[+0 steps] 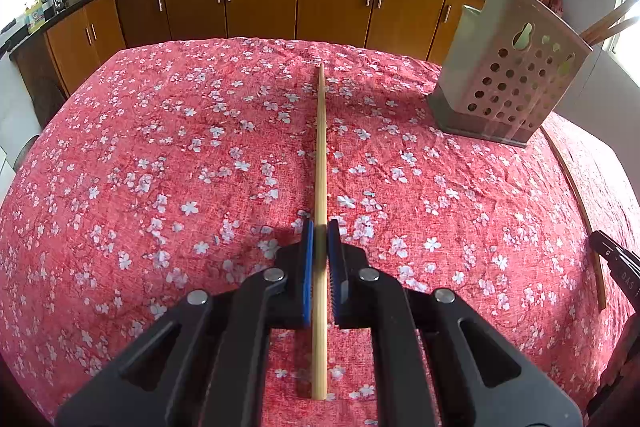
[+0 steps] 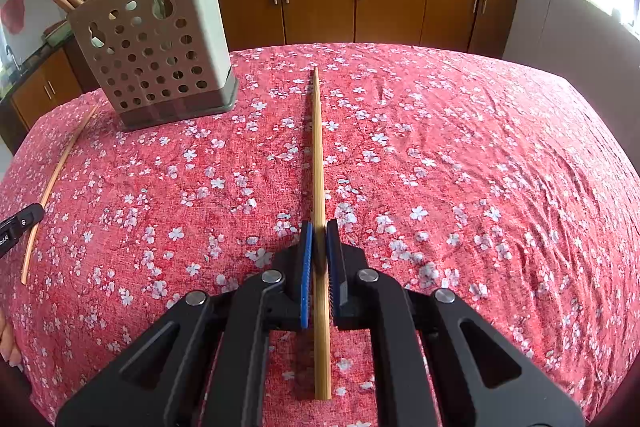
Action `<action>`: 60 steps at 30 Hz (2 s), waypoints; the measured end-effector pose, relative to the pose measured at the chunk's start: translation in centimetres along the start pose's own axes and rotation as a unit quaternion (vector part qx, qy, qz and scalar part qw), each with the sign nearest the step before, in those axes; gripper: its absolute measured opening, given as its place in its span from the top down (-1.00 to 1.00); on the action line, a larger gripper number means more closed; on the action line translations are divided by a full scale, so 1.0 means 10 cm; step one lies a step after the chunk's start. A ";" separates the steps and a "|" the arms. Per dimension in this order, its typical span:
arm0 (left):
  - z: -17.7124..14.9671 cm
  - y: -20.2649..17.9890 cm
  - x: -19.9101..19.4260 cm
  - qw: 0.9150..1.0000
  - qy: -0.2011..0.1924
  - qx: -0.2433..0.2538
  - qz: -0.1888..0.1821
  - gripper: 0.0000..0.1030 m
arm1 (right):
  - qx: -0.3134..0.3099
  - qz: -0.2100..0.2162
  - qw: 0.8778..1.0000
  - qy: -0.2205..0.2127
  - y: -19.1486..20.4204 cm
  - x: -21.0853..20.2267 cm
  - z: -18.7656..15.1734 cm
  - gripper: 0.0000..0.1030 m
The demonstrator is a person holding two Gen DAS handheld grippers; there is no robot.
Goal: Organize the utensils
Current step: 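Grasp a chopstick with the left gripper while the right gripper grasps the last one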
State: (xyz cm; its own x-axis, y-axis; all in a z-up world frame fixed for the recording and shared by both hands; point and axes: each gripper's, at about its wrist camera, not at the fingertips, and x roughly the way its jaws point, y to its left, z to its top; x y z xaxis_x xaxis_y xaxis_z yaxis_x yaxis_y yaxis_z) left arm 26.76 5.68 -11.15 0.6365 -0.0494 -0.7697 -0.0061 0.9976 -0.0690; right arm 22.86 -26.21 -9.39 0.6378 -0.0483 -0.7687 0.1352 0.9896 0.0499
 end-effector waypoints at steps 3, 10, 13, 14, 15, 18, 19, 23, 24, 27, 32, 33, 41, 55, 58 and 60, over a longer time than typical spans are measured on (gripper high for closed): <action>0.00 -0.01 0.00 1.000 0.000 0.001 0.001 0.81 | 0.000 0.000 1.000 0.000 0.00 0.00 0.00 0.84; 0.00 -0.01 0.00 1.000 0.000 -0.001 0.000 0.81 | -0.001 -0.001 1.000 0.000 0.00 0.00 0.00 0.84; 0.00 0.00 0.00 1.000 0.000 -0.001 0.000 0.81 | 0.000 -0.001 1.000 0.000 0.00 0.00 0.00 0.84; 0.00 0.00 0.00 1.000 0.000 -0.001 0.000 0.81 | 0.000 -0.001 1.000 0.000 0.00 0.00 0.00 0.84; 0.00 0.00 0.00 1.000 0.000 -0.001 0.000 0.81 | 0.000 -0.001 1.000 0.000 0.00 0.00 0.00 0.83; 0.00 0.00 0.00 1.000 0.000 -0.001 0.000 0.81 | -0.001 -0.001 1.000 0.000 0.00 0.00 0.00 0.84; 0.00 0.00 0.00 1.000 0.000 -0.001 0.000 0.81 | 0.000 -0.001 1.000 0.000 0.00 0.00 0.00 0.84; 0.00 0.01 0.00 1.000 0.000 -0.003 -0.002 0.81 | 0.000 -0.001 1.000 0.000 0.00 -0.01 0.00 0.83; 0.00 0.01 0.00 1.000 0.000 -0.004 -0.002 0.81 | 0.000 -0.001 1.000 0.000 0.00 -0.01 0.00 0.83; 0.00 0.01 -0.01 1.000 0.000 -0.007 -0.005 0.81 | -0.001 -0.001 1.000 0.000 0.00 -0.01 0.00 0.83; 0.00 0.01 -0.02 1.000 0.000 -0.009 -0.006 0.81 | -0.001 -0.001 1.000 -0.001 0.00 -0.01 0.00 0.83; 0.00 0.01 -0.02 1.000 -0.001 -0.009 -0.006 0.81 | -0.001 -0.001 1.000 -0.001 0.00 -0.01 0.00 0.83; -0.04 0.02 -0.06 1.000 0.002 0.010 -0.013 0.81 | 0.000 -0.001 1.000 -0.001 -0.01 -0.01 -0.01 0.83; -0.12 -0.02 -0.16 0.999 0.004 0.044 0.003 0.80 | 0.005 0.009 1.000 0.000 -0.02 -0.06 -0.06 0.83; -0.12 0.00 -0.17 0.999 0.004 0.040 0.001 0.80 | 0.004 0.009 1.000 0.000 -0.03 -0.08 -0.06 0.83; -0.12 0.01 -0.18 0.999 0.005 0.038 0.000 0.80 | 0.003 0.008 1.000 0.000 -0.03 -0.08 -0.06 0.83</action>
State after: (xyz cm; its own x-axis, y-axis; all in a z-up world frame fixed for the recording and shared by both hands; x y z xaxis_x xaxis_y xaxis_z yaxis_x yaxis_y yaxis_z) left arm 24.72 5.83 -10.54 0.6294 -0.0498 -0.7754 0.0537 0.9983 -0.0206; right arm 21.79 -26.42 -9.17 0.6403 -0.0334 -0.7674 0.1300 0.9893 0.0655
